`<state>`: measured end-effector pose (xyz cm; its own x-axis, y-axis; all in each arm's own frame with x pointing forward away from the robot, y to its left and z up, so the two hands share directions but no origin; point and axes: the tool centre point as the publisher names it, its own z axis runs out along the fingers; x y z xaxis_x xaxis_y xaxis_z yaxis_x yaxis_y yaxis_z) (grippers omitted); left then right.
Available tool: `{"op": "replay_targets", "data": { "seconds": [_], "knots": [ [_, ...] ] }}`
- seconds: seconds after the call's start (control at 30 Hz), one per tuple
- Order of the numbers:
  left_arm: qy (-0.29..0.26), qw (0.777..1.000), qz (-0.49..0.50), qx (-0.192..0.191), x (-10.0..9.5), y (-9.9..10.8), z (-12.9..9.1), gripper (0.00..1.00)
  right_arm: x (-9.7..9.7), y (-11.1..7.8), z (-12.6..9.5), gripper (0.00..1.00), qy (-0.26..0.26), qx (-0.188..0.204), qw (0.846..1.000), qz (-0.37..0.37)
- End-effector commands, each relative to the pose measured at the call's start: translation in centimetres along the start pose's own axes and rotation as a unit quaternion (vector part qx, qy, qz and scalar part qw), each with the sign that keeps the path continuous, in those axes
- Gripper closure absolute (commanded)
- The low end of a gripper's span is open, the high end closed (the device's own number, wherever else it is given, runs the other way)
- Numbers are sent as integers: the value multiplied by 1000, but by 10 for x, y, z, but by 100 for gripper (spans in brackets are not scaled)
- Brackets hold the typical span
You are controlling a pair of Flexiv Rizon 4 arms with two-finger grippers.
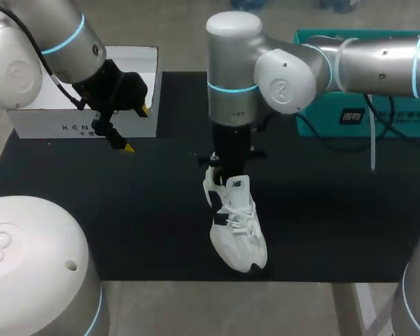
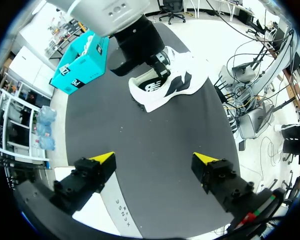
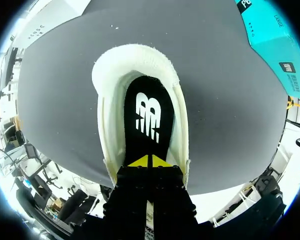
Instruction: Take the shoe out of the shoebox, open the shoe tongue, remove and reinsert the insole, then place the shoe into the shoebox
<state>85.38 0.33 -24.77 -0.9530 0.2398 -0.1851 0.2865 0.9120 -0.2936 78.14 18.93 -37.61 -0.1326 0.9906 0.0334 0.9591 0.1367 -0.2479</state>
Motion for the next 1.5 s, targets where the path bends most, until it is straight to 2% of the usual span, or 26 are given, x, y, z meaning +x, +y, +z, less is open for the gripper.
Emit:
{"op": "replay_targets", "data": {
  "seconds": [0.03,0.17,0.3,0.43,0.5,0.77,0.93,0.97,1.07,1.2,1.3,1.5],
  "knots": [
    [0,1000,0,-1,0,0,0,0,4,8,7,90,-1,12,1000,1],
    [0,1000,0,-1,0,0,0,0,4,7,5,66,2,11,1000,5],
    [0,1000,0,-1,0,0,0,0,3,6,3,58,1,11,1000,7],
    [0,1000,0,-1,0,0,0,0,5,5,4,57,-1,13,1000,7],
    [0,1000,0,-1,0,0,0,0,5,5,5,53,0,13,1000,7],
    [0,1000,0,-1,0,0,0,0,6,5,4,54,-4,12,1000,6],
    [0,1000,0,-1,0,0,0,0,8,6,6,51,-4,15,1000,4],
    [0,1000,0,-1,0,0,0,0,8,6,6,49,-4,15,1000,4],
    [0,1000,0,-1,0,0,0,0,9,6,6,29,-5,16,1000,3],
    [0,1000,0,-1,0,0,0,0,9,6,6,25,-5,15,1000,3],
    [0,1000,0,-1,0,0,0,0,9,6,4,27,-6,13,1000,3],
    [0,1000,0,-1,0,0,0,0,11,7,-13,25,-23,-6,1000,0]
  ]
}}
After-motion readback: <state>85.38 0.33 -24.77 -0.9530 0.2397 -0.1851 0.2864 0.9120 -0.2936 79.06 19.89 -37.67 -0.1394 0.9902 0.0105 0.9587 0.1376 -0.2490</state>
